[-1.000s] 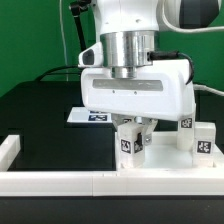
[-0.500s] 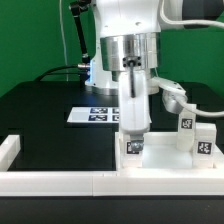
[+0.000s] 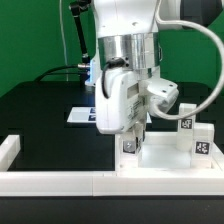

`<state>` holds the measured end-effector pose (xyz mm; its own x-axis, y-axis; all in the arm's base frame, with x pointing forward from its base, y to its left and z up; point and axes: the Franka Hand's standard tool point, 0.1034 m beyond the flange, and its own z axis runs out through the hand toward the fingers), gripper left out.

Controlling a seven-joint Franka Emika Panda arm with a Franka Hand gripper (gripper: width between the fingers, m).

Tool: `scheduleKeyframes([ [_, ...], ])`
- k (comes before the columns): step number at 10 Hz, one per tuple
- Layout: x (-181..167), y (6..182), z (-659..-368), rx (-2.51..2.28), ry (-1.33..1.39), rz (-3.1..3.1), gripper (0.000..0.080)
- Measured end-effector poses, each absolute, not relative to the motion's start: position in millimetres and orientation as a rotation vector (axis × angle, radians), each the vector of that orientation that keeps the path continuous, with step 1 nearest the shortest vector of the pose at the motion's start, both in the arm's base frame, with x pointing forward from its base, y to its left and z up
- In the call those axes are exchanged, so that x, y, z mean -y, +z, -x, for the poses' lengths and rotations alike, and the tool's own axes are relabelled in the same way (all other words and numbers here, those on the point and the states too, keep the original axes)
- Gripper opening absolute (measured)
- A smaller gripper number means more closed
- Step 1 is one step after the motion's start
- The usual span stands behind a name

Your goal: Assemble square table

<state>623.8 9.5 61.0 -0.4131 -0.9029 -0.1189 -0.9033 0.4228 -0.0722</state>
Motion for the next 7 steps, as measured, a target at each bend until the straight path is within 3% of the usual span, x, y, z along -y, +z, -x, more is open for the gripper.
scheduleKeyframes([
  [5, -8.4, 60.6, -621.6, -2.584, -0.001, 1.548, 0.03],
  [6, -8.5, 60.5, -621.6, -2.584, -0.001, 1.549, 0.0522],
  [7, -8.9, 60.5, -621.6, -2.579, -0.002, 1.556, 0.061],
])
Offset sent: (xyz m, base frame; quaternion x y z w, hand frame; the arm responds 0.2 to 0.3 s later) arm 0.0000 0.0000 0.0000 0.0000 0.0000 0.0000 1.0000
